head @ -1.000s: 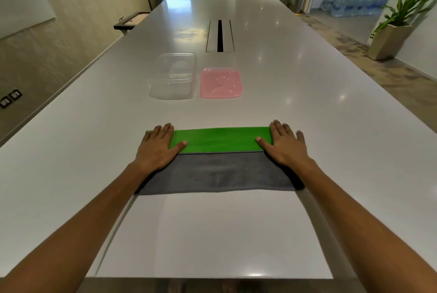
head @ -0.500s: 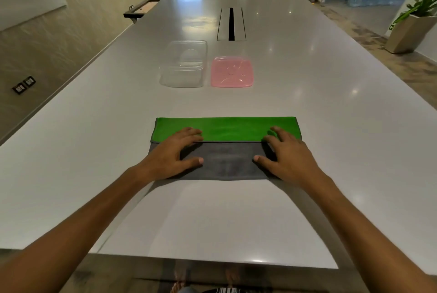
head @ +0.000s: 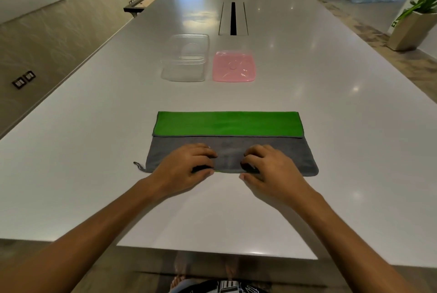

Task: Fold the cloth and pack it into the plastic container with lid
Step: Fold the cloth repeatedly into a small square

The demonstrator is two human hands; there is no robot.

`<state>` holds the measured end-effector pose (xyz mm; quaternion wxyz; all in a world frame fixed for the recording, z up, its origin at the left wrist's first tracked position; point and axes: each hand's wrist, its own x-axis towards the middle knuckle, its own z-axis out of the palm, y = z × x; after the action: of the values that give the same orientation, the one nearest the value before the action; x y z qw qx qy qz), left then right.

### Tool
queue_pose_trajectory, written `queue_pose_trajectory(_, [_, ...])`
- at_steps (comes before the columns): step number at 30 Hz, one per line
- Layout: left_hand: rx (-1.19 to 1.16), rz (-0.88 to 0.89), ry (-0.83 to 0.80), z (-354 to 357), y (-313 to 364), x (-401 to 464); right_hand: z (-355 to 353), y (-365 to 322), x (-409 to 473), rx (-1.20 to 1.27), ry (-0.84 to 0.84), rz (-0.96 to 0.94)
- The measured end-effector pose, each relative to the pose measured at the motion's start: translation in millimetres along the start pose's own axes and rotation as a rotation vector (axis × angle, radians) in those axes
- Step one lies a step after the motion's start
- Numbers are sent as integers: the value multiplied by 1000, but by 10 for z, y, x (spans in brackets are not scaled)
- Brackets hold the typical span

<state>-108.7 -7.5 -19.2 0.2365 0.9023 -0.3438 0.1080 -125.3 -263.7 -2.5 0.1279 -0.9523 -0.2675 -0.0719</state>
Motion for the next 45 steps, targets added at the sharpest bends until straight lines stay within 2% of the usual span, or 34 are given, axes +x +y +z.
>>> queue_pose_trajectory(8, [-10,-56,78,-116,-61,-162,-17,171,-53,-8,102,-32])
queue_pose_trajectory(15, [-15,-152,89,-344,-327,-409,-224,521,-192,-30,122,95])
queue_pose_trajectory(19, [-170,-294,182,-494,-449,-393,-367,797,-175,61,153,182])
queue_pose_trajectory(23, [-281,-482,332,-563,-545,-231,-432,1019,-79,258,183,347])
queue_pose_trajectory(30, [-490,-707,480,-535,-868,35,-409,1220,175,300,236,475])
queue_pose_trajectory(40, [-202,-685,429,-496,-1010,223,-304,1305,424,222,277,597])
queue_pose_trajectory(43, [-110,-709,400,-523,-1039,202,-295,1307,454,140,260,631])
queue_pose_trajectory(45, [29,-684,384,-539,-1017,218,-296,1270,482,62,275,630])
